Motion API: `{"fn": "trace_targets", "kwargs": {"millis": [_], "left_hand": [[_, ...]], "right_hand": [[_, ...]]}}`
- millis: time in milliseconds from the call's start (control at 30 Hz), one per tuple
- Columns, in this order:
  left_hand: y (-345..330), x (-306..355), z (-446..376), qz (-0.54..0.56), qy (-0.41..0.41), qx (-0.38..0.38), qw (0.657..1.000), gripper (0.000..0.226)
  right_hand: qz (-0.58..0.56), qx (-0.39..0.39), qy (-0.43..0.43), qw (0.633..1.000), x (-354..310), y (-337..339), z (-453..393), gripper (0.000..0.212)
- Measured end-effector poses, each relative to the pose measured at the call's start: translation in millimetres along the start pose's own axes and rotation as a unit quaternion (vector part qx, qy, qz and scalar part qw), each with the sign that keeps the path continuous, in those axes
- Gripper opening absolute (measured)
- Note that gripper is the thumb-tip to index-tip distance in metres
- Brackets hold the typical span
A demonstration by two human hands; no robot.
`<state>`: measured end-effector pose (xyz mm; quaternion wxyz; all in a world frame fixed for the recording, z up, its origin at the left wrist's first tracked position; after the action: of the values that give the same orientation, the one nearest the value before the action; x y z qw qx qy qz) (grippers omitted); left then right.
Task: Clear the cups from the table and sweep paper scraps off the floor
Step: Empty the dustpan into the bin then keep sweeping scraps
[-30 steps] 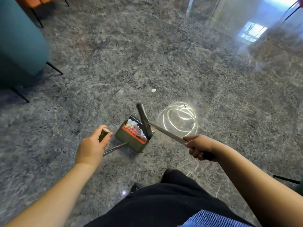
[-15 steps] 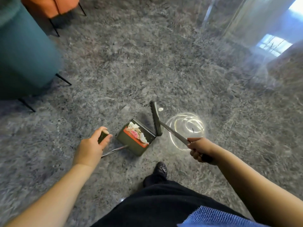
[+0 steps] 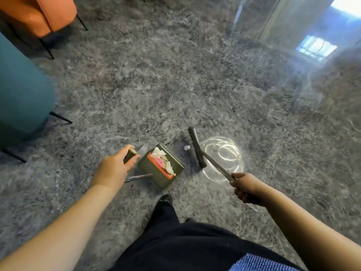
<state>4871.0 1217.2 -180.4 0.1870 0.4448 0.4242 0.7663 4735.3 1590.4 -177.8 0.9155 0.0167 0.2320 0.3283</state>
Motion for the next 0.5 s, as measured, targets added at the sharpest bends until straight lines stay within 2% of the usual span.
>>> {"fn": "trace_targets", "kwargs": {"millis": [333, 500], "left_hand": [[6.7, 22.9, -115.6, -0.058, -0.073, -0.075, 0.993, 0.014], [4.5, 37.3, -153.7, -0.063, -0.081, -0.103, 0.989, 0.016]], "right_hand": [[-0.01, 0.039, -0.037, 0.998, -25.9, -14.0, -26.1, 0.032], [0.011, 0.058, -0.048, 0.997, -36.2, -14.0, -37.3, 0.024]]}}
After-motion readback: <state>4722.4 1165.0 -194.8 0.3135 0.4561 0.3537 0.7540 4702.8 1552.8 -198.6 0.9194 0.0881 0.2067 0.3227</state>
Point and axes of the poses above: each hand's wrist, its own z-axis away from the middle knuckle, its own y-axis out of the back of the hand, x = y × z, the point moved 2 cm from there along -z, towards the middle knuckle, and after that the axes turned 3 degrees about -x, right-handed, at the moved point
